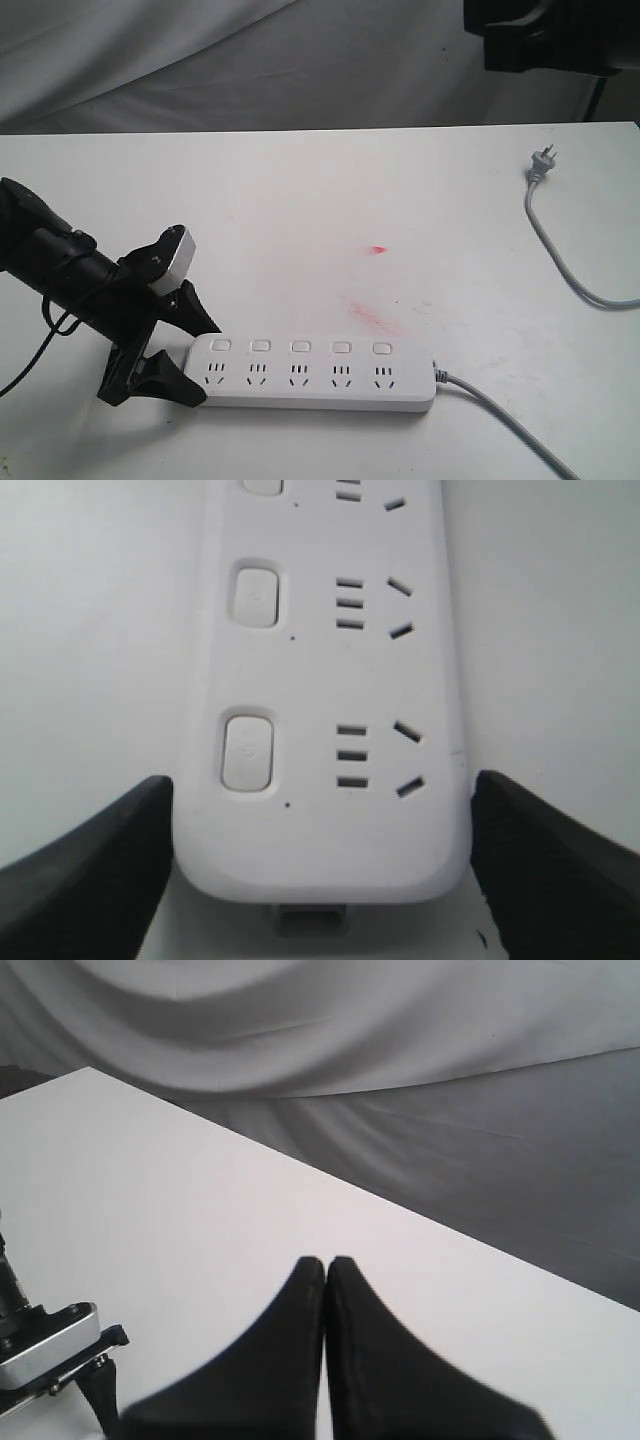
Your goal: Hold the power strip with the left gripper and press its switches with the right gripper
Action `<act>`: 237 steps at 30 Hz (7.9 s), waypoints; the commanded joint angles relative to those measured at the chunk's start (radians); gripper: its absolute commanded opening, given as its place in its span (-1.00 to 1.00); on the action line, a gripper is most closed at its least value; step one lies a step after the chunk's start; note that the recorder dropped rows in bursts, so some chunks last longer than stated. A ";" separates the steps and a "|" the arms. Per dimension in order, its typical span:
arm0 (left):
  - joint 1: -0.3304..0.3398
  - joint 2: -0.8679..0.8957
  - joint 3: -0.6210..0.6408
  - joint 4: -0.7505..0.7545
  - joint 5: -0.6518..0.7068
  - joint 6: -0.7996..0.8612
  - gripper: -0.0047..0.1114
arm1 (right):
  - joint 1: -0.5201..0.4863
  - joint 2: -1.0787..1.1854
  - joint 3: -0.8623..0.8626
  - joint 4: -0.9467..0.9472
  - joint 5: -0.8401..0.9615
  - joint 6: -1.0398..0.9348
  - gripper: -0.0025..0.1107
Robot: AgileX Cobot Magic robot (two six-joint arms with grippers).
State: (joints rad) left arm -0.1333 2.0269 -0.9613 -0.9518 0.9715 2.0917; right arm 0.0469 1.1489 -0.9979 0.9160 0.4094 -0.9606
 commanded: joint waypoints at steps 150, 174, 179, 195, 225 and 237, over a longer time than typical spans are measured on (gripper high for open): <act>-0.007 0.002 -0.005 -0.009 -0.008 0.001 -0.13 | -0.107 -1.149 0.998 -0.849 -0.068 0.942 -0.96; -0.007 0.002 -0.005 -0.009 -0.008 0.001 -0.13 | -0.107 -1.149 0.998 -0.849 -0.068 0.942 -0.96; -0.007 0.002 -0.005 -0.009 -0.008 0.001 -0.13 | -0.107 -1.149 0.998 -0.849 -0.068 0.942 -0.96; -0.007 0.002 -0.005 -0.010 -0.008 0.001 -0.03 | -0.107 -1.149 0.998 -0.849 -0.068 0.942 -0.96; -0.007 -0.224 -0.010 -0.010 0.027 -0.027 0.45 | -0.107 -1.149 0.998 -0.849 -0.068 0.942 -0.96; -0.007 -0.499 -0.010 -0.012 0.027 -0.109 -0.38 | -0.107 -1.149 0.998 -0.849 -0.068 0.942 -0.96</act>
State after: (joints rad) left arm -0.1333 1.5885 -0.9667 -0.9519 0.9868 1.9975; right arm -0.0515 0.0057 -0.0038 0.0696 0.3416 -0.0187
